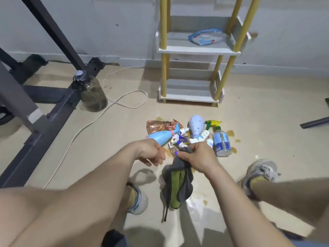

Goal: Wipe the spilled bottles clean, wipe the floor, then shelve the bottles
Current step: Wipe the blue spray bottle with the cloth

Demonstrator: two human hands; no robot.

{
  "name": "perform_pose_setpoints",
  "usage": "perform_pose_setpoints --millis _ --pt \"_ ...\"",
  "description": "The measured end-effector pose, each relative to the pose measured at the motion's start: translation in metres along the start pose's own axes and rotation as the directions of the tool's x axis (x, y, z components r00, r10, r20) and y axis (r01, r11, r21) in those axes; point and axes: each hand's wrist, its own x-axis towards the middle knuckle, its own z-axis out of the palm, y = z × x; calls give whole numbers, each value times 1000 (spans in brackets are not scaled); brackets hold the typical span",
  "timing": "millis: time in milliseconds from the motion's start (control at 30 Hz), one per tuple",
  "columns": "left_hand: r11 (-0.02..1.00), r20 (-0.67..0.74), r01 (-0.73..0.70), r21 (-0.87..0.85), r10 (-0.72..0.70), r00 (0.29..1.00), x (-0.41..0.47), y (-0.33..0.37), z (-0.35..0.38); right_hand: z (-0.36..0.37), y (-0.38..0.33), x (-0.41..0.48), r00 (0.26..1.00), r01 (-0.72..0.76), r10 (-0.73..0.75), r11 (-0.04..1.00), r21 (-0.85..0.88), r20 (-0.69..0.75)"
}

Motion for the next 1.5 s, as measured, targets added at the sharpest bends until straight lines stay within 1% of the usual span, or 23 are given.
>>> perform_pose_setpoints --millis 67,100,133,267,400,533,600,667,733,800,833,900,967,1033,1100,1133,1200,1233,1300,1333,1400,1433,1500 --pt "999 -296 36 16 -30 955 40 -21 -2 17 14 22 998 -55 56 997 57 -6" --pt "996 -396 66 57 -38 918 58 -29 -3 23 18 32 997 -72 73 995 69 -14" --pt "990 -447 99 102 -44 894 74 -35 -3 30 21 42 997 -68 70 995 71 -27" --pt "909 -472 150 388 56 880 130 -55 -1 57 29 78 989 -44 65 987 152 -133" --pt "865 -514 130 485 162 842 180 -72 -11 77 30 105 975 -67 148 906 418 -164" --pt "837 -539 227 498 94 837 223 -89 -20 88 40 120 982 -95 173 788 608 -71" --pt "762 -568 240 602 197 800 234 -102 -13 88 43 122 981 -142 193 705 694 4" --pt "726 -561 181 664 322 763 241 -116 -2 91 45 126 981 -170 184 655 736 62" --pt "767 -505 152 624 247 827 234 -116 1 95 44 128 988 -151 130 657 739 86" --pt "870 -437 163 465 65 897 214 -98 -11 98 42 128 996 -79 33 736 672 80" --pt "891 -381 163 423 11 925 203 -87 -21 101 39 128 996 -35 -21 786 618 83" --pt "868 -263 154 473 -28 964 169 -59 -45 110 28 126 986 63 -124 892 447 108" --pt "817 -214 146 557 -29 977 132 -37 -67 124 10 123 958 236 -255 961 146 128" --pt "758 -256 203 621 -48 965 92 -28 -86 131 -8 122 944 330 -329 941 -70 26" --pt "733 -304 245 635 -55 951 67 -29 -97 135 -11 136 949 270 -288 953 -141 -127" --pt "741 -330 262 618 -58 942 58 -35 -100 136 -15 143 958 229 -250 961 -155 -138" --pt "753 -365 275 598 -50 930 49 -55 -103 149 -22 151 967 237 -245 966 -105 -70" --pt "754 -392 269 600 -17 920 53 -68 -101 157 -25 149 960 276 -276 961 -23 -40" --pt "743 -447 221 632 117 887 75 -102 -93 183 -29 134 926 372 -376 925 78 35" --pt "757 -453 184 627 161 877 87 -118 -86 197 -26 127 897 428 -430 903 41 105" --pt "833 -438 114 542 164 884 109 -145 -71 221 -5 130 838 539 -508 828 -156 201" --pt "858 -434 97 504 155 887 119 -156 -64 229 10 141 833 552 -511 795 -253 213" --pt "867 -471 88 490 178 864 136 -175 -52 244 39 168 893 451 -410 817 -359 186"
